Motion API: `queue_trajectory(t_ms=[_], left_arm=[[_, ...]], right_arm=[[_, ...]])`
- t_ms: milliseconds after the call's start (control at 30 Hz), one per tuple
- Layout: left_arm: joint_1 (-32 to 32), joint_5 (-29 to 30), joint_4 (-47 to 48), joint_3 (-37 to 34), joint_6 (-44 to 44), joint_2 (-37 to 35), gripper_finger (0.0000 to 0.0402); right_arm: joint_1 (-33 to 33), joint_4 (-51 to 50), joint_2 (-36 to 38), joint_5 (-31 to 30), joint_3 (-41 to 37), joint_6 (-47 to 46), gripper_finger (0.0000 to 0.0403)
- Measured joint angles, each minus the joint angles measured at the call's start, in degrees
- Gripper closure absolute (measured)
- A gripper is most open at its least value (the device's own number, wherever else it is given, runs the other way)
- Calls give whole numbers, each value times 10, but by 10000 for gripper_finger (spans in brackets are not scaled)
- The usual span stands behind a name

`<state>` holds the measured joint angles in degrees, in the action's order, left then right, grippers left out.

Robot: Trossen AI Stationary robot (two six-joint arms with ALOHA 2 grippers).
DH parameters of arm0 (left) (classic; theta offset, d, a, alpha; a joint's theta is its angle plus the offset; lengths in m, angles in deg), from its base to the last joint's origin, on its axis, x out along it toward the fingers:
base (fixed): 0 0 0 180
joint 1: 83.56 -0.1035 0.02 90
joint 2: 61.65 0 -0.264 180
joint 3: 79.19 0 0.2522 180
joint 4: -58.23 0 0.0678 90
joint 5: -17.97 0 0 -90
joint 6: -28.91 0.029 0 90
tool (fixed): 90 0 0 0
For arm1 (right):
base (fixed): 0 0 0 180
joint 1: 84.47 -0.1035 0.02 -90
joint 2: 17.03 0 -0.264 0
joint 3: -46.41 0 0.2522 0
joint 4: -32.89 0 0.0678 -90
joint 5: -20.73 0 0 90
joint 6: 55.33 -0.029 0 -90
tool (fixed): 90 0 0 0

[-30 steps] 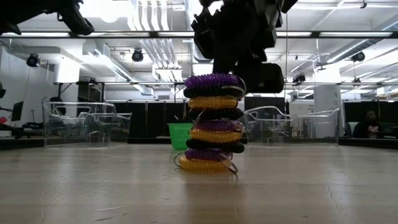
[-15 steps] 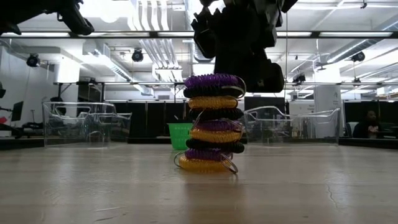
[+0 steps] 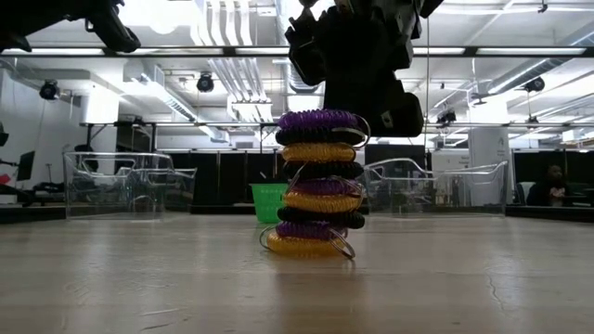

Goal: Sort spring keychains
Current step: Put the top purple spring keychain into the right transparent bin

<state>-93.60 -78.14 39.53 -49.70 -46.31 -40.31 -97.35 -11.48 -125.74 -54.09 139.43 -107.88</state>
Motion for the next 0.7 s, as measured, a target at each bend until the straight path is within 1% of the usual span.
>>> queue_trajectory(t_ms=[133, 267, 700], left_arm=[[0, 0, 0, 0, 0, 0, 399], [0, 0, 0, 0, 0, 0, 399], [0, 0, 1, 0, 0, 0, 399]], right_arm=[[0, 0, 0, 0, 0, 1, 372], [0, 0, 0, 5, 0, 2, 386], [0, 0, 15, 5, 0, 1, 390]])
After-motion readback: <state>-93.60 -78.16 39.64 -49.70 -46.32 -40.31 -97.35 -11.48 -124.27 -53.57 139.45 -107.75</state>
